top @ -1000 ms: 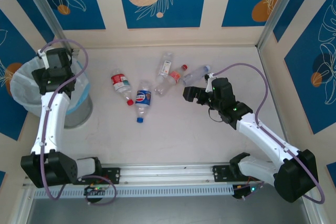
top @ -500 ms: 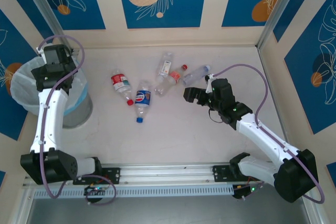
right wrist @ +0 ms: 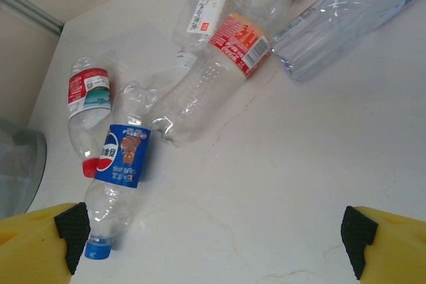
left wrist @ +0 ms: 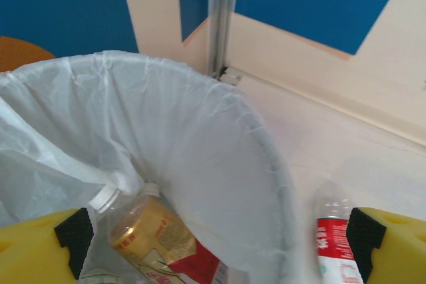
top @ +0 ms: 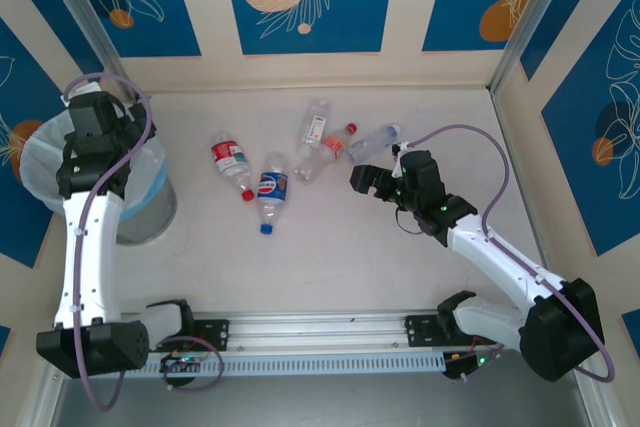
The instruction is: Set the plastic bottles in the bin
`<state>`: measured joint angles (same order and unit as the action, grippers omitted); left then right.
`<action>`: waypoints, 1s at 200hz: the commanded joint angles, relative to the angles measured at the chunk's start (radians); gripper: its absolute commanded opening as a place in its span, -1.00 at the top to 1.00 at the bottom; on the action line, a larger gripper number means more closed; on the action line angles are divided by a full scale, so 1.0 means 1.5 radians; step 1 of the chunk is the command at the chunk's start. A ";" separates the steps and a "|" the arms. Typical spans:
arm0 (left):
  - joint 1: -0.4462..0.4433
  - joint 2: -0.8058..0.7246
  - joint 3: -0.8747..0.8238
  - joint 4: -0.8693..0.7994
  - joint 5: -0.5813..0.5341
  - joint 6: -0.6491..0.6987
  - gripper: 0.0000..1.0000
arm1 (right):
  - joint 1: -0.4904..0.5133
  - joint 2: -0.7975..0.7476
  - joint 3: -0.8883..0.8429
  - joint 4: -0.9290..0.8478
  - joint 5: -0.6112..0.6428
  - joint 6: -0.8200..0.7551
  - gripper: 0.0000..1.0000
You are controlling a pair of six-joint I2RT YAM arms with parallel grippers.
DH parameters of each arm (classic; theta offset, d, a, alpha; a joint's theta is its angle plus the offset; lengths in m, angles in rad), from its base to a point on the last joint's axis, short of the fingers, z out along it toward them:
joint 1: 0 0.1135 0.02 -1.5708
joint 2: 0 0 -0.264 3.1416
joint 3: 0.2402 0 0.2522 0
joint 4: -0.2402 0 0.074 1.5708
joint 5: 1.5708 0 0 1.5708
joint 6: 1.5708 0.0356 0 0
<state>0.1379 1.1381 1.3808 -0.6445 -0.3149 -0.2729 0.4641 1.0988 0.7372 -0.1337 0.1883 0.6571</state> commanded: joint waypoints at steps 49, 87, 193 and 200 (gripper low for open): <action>-0.025 -0.060 -0.007 0.021 0.146 -0.059 -0.98 | -0.002 0.029 0.014 0.011 0.022 0.054 -0.99; -0.087 -0.070 -0.002 0.020 0.184 -0.061 -0.98 | 0.012 0.055 0.040 -0.008 0.022 0.043 -0.99; -0.344 0.012 -0.025 -0.001 0.146 -0.090 -0.98 | 0.025 0.063 0.061 -0.050 0.036 0.038 -0.99; -0.350 0.026 -0.029 -0.007 0.134 -0.097 -0.98 | 0.027 0.064 0.062 -0.051 0.035 0.037 -0.98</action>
<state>-0.3462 1.1206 1.3647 -0.6292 -0.0463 -0.3790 0.4919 1.1839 0.7990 -0.1886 0.2474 0.7212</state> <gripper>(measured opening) 0.989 0.993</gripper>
